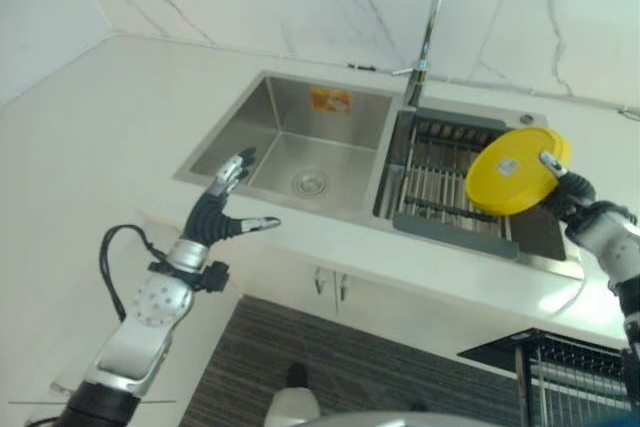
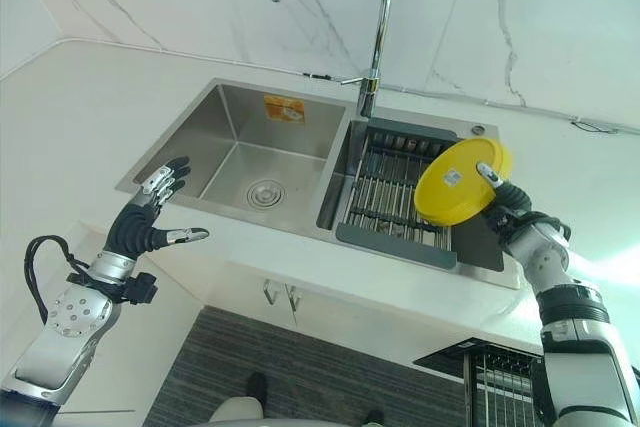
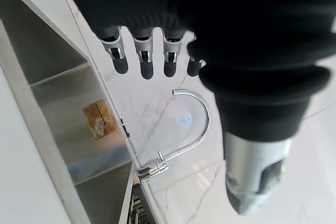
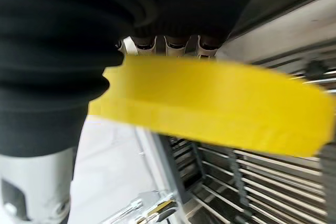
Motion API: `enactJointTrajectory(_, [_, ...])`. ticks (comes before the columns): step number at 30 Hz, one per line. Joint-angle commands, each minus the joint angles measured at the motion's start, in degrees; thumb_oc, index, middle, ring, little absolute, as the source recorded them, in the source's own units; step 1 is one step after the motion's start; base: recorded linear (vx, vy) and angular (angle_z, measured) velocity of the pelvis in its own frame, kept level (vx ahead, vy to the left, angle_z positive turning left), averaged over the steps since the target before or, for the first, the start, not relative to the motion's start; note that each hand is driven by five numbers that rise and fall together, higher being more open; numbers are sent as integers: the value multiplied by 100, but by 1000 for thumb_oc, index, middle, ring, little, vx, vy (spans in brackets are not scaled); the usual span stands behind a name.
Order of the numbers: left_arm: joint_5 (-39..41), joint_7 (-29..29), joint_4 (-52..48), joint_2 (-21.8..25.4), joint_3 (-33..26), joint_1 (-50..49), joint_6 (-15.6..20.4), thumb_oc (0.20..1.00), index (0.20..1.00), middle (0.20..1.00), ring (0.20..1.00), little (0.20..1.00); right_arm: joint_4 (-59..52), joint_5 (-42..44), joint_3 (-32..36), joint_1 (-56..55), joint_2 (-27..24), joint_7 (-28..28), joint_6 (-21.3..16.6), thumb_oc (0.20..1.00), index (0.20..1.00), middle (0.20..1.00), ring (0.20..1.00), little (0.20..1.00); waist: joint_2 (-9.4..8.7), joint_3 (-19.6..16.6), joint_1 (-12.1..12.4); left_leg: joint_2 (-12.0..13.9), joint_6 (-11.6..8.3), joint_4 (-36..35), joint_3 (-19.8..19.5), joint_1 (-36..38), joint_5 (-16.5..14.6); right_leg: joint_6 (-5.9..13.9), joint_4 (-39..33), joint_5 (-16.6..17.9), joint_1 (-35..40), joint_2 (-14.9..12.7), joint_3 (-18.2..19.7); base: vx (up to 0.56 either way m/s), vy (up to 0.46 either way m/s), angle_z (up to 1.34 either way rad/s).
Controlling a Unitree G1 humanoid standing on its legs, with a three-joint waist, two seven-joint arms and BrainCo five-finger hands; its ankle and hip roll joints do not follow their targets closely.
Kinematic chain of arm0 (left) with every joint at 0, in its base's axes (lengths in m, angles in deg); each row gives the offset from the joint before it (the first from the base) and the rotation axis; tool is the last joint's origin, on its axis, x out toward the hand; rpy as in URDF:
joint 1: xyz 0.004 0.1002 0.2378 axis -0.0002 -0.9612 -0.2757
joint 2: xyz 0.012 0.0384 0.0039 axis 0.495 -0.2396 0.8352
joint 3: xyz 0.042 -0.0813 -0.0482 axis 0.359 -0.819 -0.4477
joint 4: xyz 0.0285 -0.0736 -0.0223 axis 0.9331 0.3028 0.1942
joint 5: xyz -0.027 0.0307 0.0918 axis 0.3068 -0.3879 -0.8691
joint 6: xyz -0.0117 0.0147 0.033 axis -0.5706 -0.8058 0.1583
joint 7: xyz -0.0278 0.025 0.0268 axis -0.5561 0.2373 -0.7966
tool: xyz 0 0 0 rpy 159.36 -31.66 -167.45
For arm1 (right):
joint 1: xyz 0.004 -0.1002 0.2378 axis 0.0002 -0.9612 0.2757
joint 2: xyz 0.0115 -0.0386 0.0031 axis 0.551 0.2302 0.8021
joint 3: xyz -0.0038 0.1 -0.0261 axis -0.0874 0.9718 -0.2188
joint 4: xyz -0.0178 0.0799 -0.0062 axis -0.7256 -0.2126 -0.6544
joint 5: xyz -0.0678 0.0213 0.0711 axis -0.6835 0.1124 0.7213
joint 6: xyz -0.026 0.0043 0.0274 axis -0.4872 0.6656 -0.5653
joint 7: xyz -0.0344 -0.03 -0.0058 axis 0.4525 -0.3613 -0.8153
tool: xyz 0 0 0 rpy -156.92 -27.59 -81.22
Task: Place the dishes in the dishwasher.
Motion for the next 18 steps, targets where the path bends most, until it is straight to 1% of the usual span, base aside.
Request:
enactJointTrajectory(1, [51, 92, -168, 244, 73, 182, 292, 1000, 1000, 1000, 1000, 1000, 122, -57, -316, 769, -496, 78, -374, 1000, 1000, 1000, 1000, 1000, -75, -42, 204, 357, -240, -3, -222, 348, -472, 121, 10, -14, -74, -198, 50, 0, 0, 0])
enactJointTrajectory(10, [61, 165, -143, 270, 159, 264, 296, 1000, 1000, 1000, 1000, 1000, 281, -176, -344, 961, -578, -63, -560, 1000, 1000, 1000, 1000, 1000, -18, 14, 215, 343, -241, -3, -262, 281, -446, 123, 10, 5, -123, -216, 70, -17, 1, 0])
enactJointTrajectory(15, [39, 182, -130, 259, 194, 258, 289, 1000, 1000, 1000, 1000, 1000, 339, -221, -384, 1019, -602, -89, -577, 1000, 1000, 1000, 1000, 1000, -3, 21, 219, 340, -240, -3, -266, 276, -436, 125, 10, 5, -119, -224, 77, 0, 0, 0])
enactJointTrajectory(18, [27, 199, -134, 263, 219, 237, 282, 1000, 1000, 1000, 1000, 1000, 425, -289, -435, 1076, -661, -26, -524, 1000, 1000, 1000, 1000, 1000, 3, 17, 224, 346, -246, -3, -263, 282, -433, 120, 10, -3, -106, -230, 67, 0, 0, 0])
